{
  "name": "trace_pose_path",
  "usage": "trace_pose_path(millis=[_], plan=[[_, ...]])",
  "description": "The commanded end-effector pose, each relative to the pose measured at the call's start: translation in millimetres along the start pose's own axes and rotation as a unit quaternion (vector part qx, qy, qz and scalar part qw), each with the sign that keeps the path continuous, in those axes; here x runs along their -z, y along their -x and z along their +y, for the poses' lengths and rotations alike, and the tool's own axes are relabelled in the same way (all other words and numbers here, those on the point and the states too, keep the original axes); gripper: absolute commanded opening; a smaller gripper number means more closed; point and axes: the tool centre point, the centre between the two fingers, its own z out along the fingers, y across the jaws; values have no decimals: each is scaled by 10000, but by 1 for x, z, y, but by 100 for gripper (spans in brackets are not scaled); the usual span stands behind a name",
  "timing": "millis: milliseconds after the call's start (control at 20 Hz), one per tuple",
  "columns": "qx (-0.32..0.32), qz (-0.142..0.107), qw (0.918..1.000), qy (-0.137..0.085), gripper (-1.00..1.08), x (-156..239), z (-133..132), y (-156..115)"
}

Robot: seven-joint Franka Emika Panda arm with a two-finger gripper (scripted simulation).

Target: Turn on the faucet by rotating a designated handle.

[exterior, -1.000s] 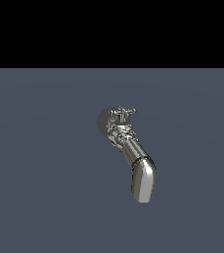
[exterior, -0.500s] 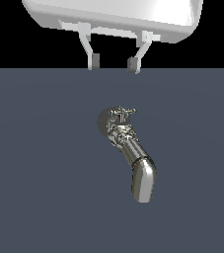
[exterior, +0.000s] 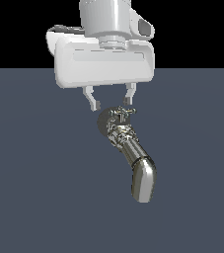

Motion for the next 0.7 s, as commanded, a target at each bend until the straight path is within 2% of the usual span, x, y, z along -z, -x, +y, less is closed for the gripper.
trace_pose_path(millis=[0, 50, 100, 150, 200, 250, 300, 350, 400, 450, 500, 550, 600, 650], plan=[[299, -108, 9995, 80, 77, -24, 15, 10], [726, -213, 9971, 91, 77, -31, -16, -12], [511, 88, 9985, 177, 67, -24, 18, -26], [458, 90, 9983, 362, 81, -27, 67, -16], [206, -36, 9998, 20, 49, -64, 23, -19], [666, 26, 9976, 204, -42, -58, 50, -53], [1125, 89, 9929, 387, -42, -49, 9, -61], [761, 314, 9961, 324, 70, -47, 22, -73], [508, 318, 9963, 620, -44, -49, 111, -46], [585, 261, 9952, 745, 53, -58, 137, -35], [706, 304, 9928, 914, -73, -47, 153, -36], [827, 314, 9909, 1019, -71, -49, 166, -37], [1015, 334, 9877, 1143, -41, -44, 176, -37], [1497, 435, 9805, 1200, -51, -46, 112, -91]])
